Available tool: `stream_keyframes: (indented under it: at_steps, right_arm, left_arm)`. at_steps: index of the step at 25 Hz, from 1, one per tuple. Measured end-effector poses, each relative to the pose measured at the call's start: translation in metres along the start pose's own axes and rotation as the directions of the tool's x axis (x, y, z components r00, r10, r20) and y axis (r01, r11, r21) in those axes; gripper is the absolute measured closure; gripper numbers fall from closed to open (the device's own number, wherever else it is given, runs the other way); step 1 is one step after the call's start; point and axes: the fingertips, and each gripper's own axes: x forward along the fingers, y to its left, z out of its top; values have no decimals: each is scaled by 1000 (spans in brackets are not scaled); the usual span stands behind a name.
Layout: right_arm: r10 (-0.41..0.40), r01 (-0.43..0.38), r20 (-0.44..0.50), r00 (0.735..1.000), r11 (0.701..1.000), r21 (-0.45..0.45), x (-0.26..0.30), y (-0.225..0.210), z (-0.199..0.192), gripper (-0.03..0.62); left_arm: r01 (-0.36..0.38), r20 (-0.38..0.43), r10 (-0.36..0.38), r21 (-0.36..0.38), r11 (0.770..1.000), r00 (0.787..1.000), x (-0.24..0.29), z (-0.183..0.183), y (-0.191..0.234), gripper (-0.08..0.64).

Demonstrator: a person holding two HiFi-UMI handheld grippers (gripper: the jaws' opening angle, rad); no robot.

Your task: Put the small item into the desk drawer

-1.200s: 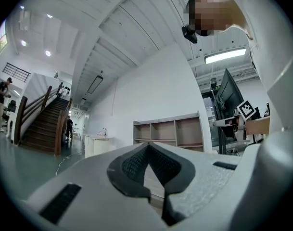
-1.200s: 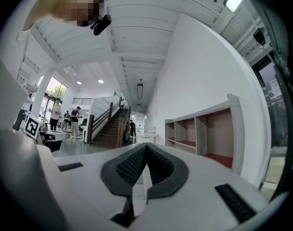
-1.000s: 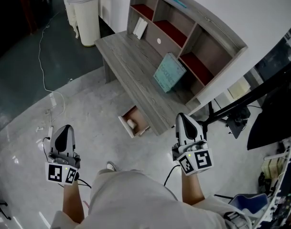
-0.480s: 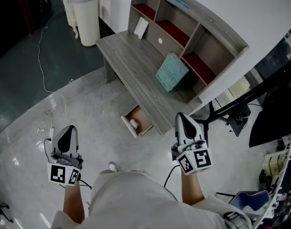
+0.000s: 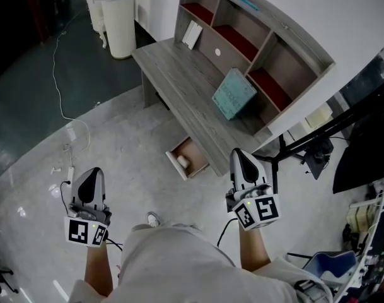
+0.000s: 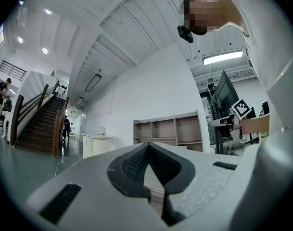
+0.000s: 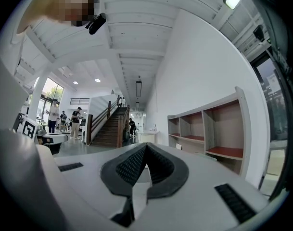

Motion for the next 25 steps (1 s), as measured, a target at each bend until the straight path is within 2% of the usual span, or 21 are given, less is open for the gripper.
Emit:
stream_keyframes:
  at_steps: [6, 25]
  right_arm:
    - [8, -8, -11, 1000, 1000, -20, 3, 11, 0, 595]
    - [-3, 1, -25, 1000, 999, -42, 5, 10, -1, 595]
  left_arm:
    - [6, -1, -6, -7, 1000, 1000, -3, -4, 5, 554]
    - [19, 8, -19, -18, 1000, 1000, 3, -7, 2, 554]
